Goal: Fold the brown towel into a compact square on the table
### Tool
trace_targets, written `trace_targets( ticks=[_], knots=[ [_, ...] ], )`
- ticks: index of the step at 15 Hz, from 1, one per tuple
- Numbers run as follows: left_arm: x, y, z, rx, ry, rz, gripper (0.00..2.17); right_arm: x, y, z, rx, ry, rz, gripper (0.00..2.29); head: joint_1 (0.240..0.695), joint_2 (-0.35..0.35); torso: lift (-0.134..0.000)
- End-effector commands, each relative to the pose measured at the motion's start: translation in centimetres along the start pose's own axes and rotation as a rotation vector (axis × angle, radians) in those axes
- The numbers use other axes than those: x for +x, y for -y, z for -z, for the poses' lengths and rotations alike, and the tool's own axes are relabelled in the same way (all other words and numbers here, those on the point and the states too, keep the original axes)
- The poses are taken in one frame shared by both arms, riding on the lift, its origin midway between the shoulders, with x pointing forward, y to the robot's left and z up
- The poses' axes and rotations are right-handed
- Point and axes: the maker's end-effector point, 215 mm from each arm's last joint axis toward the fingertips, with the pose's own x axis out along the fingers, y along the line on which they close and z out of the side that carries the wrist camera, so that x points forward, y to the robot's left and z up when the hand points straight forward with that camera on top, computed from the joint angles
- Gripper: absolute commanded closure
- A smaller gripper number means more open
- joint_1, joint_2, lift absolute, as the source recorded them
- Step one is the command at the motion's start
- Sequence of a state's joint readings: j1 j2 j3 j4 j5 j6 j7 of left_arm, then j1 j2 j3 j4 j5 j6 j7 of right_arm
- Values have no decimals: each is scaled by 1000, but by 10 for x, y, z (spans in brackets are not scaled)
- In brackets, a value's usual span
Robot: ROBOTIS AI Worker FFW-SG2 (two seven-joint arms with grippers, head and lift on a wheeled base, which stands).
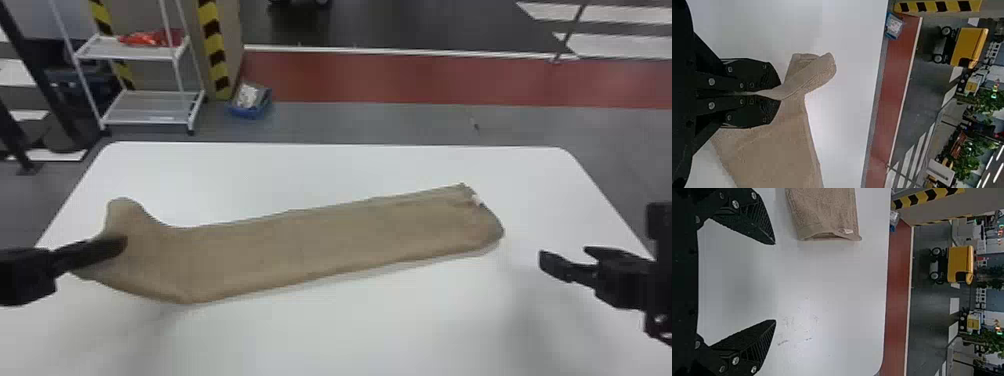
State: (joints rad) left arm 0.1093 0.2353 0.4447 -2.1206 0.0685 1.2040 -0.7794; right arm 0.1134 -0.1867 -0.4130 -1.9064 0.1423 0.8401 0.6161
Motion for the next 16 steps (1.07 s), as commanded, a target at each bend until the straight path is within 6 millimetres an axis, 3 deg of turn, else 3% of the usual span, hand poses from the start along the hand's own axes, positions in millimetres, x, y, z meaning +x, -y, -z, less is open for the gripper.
trace_targets(
  ticks=[1, 2, 4, 5, 7, 9, 12, 16],
  knots=[
    [21, 67, -6, 24, -34, 72, 1831, -5, 5, 3, 12, 1, 4, 201, 695, -79, -123],
    [39, 106, -13, 50, -46, 103, 1831, -7, 6, 5, 16, -1, 3, 201, 695, -107, -123],
    [68, 163, -34, 125, -60, 125, 1831, -12, 6, 2, 18, 8, -1, 201, 695, -164, -123],
    [79, 191, -47, 142, -47, 141, 1831, -16, 8, 4, 30, 10, -4, 201, 695, -224, -123],
    [103, 244, -50, 169, -62, 184, 1831, -18, 13, 3, 31, 10, 4, 201, 695, -276, -123],
    [116, 257, -44, 219, -93, 171, 1831, -22, 20, 0, 42, 22, 3, 201, 695, -350, -123],
    [146, 266, -29, 301, -141, 128, 1831, -24, 25, 2, 44, 19, 12, 201, 695, -350, -123],
    [191, 283, -30, 429, -100, 82, 1828, -23, 33, 3, 51, 21, 12, 201, 695, -350, -123]
  ],
)
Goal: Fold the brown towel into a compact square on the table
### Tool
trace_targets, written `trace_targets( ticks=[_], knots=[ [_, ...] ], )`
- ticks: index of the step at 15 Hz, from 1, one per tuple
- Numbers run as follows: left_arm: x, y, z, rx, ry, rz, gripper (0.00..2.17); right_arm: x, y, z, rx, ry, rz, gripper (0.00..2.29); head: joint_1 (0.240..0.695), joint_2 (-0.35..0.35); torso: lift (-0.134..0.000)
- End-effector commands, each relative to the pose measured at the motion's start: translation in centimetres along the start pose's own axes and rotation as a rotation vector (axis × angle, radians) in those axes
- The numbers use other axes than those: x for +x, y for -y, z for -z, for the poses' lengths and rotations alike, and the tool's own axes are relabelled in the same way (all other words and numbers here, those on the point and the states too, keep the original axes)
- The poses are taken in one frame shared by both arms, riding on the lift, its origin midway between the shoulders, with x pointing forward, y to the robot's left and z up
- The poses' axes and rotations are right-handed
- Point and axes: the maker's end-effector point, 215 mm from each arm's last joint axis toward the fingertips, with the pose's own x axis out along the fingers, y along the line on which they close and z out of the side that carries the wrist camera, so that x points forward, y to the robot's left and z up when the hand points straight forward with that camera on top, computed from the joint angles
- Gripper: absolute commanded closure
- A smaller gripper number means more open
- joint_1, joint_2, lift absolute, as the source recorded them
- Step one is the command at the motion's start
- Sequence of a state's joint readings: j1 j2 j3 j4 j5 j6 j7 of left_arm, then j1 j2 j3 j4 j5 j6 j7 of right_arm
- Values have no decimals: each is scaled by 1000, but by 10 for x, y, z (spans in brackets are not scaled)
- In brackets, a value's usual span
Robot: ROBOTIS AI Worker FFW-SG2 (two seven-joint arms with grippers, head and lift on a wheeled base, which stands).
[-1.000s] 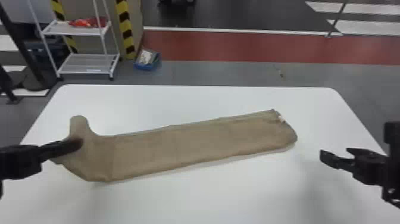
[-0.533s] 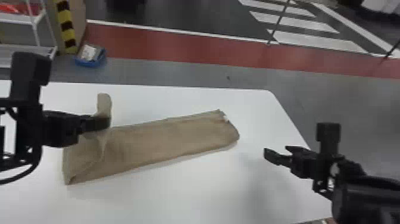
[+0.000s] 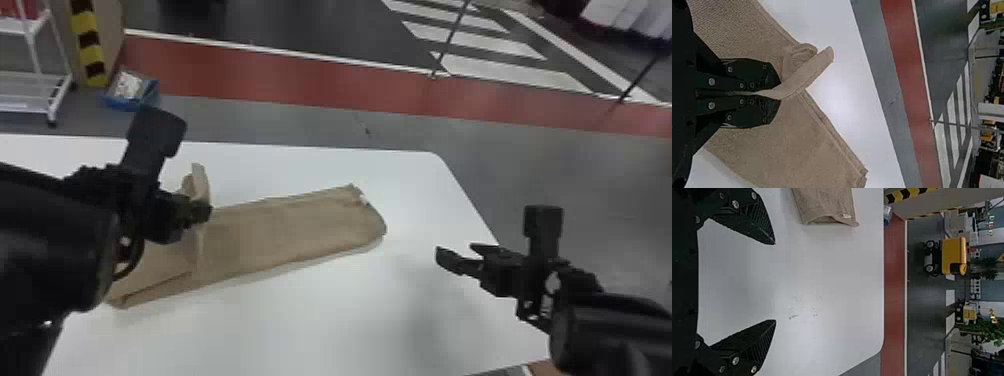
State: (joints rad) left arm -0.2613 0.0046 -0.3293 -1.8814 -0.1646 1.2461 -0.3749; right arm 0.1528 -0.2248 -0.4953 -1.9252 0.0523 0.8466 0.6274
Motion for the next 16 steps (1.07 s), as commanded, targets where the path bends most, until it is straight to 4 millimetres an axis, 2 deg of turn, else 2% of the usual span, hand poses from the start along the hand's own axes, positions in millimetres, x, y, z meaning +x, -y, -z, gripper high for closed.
trace_targets(
  ticks=[1, 2, 3, 4, 8, 11, 13, 14, 16],
  knots=[
    [22, 16, -14, 65, 30, -14, 1801, 2, 3, 2, 3, -2, 0, 201, 695, -350, -123],
    [25, 22, -16, 86, 25, -17, 1382, 2, 4, 2, 3, -3, 0, 201, 695, -350, -123],
    [26, 32, -15, 103, 22, -1, 326, 4, 7, 1, 1, -2, 3, 201, 695, -350, -123],
    [27, 40, -14, 113, 18, 15, -2, 6, 7, -3, 2, -1, 2, 201, 695, -350, -123],
    [23, 72, 0, 124, -12, 76, 26, 13, 1, -18, 3, 13, -10, 201, 695, -350, -123],
    [15, 86, 4, 117, -6, 104, 26, 25, -27, -27, -1, 5, -53, 201, 695, -350, -123],
    [1, 80, -5, 84, 35, 99, 26, 32, -54, -42, -14, 20, -92, 201, 695, -350, -123],
    [-7, 73, -9, 51, 60, 99, 29, 37, -74, -53, -25, 32, -122, 201, 695, -350, -123],
    [-24, 45, -3, -59, 95, 89, 29, 50, -122, -86, -45, 79, -195, 201, 695, -350, -123]
  ],
)
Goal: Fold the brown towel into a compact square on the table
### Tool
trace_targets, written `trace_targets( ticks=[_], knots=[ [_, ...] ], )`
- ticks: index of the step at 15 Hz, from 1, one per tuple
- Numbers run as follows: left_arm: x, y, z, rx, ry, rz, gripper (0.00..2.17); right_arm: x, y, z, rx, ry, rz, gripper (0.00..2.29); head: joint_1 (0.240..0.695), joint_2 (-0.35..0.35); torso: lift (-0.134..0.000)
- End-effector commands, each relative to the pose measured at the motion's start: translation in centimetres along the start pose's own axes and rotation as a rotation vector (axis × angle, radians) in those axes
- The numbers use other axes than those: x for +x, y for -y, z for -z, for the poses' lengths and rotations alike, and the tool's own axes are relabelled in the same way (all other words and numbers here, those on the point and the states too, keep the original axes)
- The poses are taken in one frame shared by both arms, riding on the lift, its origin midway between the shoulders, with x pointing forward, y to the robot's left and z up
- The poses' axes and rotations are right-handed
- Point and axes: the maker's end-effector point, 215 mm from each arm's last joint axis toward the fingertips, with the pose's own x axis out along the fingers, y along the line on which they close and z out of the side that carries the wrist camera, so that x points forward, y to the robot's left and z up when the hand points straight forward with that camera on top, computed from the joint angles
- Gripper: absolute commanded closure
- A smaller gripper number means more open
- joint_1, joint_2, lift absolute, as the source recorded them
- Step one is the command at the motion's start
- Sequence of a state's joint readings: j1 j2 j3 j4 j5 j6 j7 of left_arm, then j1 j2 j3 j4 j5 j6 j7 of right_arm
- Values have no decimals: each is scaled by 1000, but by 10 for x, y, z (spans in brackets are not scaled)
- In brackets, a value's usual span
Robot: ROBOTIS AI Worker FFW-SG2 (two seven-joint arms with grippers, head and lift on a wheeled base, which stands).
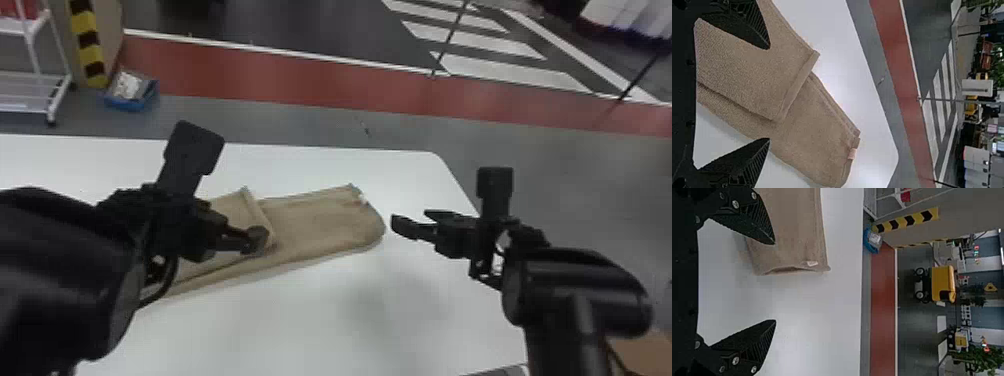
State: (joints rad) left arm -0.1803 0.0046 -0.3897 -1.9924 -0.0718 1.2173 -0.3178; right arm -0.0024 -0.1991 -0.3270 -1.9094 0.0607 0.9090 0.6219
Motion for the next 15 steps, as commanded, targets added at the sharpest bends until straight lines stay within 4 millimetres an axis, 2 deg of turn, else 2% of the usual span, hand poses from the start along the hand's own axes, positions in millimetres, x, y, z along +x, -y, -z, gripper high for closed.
trace_targets(
  ticks=[1, 2, 3, 6, 7, 8, 12, 15],
  knots=[
    [-24, -33, 17, -120, 30, -22, 36, 24, -56, -35, -23, 46, -88, 201, 695, -350, -123],
    [-37, -59, 37, -150, 21, -54, 36, 39, -86, -46, -27, 55, -134, 201, 695, -350, -123],
    [-50, -81, 57, -184, 19, -76, 36, 54, -115, -54, -25, 58, -180, 201, 695, -315, -123],
    [-87, -121, 90, -296, 59, -99, 36, 91, -194, -59, -29, 25, -278, 201, 695, -163, -123],
    [-96, -130, 102, -316, 57, -112, 36, 100, -210, -55, -43, 5, -298, 201, 695, -68, -123],
    [-105, -139, 109, -338, 70, -118, 36, 110, -222, -49, -63, -10, -310, 201, 695, -23, -123],
    [-126, -158, 130, -396, 94, -127, 36, 132, -234, -26, -55, -96, -326, 205, 695, 91, -123],
    [-132, -161, 138, -409, 96, -123, 36, 136, -247, -15, -36, -128, -358, 279, 695, 120, -123]
  ],
)
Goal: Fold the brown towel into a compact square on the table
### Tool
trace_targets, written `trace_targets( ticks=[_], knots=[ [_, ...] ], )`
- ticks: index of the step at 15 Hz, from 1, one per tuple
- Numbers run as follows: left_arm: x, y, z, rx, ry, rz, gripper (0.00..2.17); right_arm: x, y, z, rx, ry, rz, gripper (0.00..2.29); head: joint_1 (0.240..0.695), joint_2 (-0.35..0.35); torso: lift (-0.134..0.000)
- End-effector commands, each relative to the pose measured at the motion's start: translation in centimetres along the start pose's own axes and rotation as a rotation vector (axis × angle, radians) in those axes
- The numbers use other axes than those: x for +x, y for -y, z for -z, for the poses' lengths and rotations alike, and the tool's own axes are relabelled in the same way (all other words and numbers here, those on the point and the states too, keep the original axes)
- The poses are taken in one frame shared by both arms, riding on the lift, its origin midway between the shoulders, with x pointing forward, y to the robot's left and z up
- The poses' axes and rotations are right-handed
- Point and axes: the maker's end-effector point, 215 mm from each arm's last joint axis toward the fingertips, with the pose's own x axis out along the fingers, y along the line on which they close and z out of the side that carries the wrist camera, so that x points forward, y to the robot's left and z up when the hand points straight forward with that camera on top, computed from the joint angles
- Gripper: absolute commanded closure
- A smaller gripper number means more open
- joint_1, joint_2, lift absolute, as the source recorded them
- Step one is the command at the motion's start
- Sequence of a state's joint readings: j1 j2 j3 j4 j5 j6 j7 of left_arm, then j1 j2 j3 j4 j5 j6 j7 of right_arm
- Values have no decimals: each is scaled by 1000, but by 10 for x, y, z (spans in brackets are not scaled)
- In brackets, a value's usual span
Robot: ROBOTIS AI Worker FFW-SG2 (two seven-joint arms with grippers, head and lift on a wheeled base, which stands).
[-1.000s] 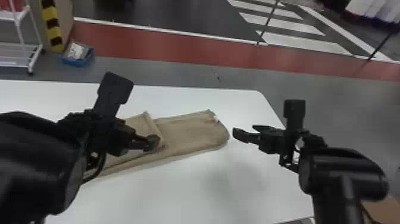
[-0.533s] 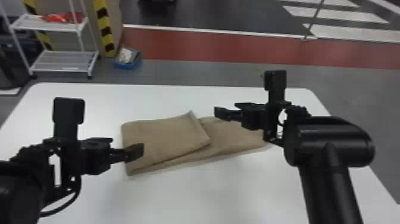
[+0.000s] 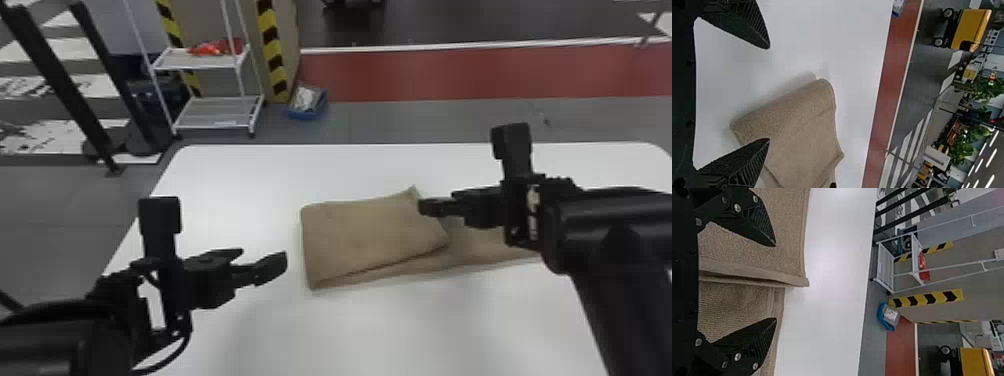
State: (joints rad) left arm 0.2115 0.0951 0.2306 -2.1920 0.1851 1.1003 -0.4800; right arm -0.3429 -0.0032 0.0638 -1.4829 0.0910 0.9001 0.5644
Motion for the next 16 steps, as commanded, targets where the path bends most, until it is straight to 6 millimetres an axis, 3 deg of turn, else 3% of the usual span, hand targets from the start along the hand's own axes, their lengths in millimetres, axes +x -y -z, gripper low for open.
trace_targets(
  ticks=[1, 6, 12, 16],
  knots=[
    [-3, -3, 4, -6, 0, 1, 36, 7, -14, 4, 7, -12, -31, 286, 695, 127, -123],
    [-9, -3, 8, -5, 2, 3, 36, 15, -30, 25, -9, -66, -50, 350, 695, 157, -123],
    [-18, 2, 16, -5, -2, 9, 39, 20, -31, 40, -13, -99, -49, 350, 695, 172, -123],
    [-17, 4, 18, -4, -7, 11, 39, 19, -30, 45, 2, -102, -52, 471, 695, 171, -123]
  ],
)
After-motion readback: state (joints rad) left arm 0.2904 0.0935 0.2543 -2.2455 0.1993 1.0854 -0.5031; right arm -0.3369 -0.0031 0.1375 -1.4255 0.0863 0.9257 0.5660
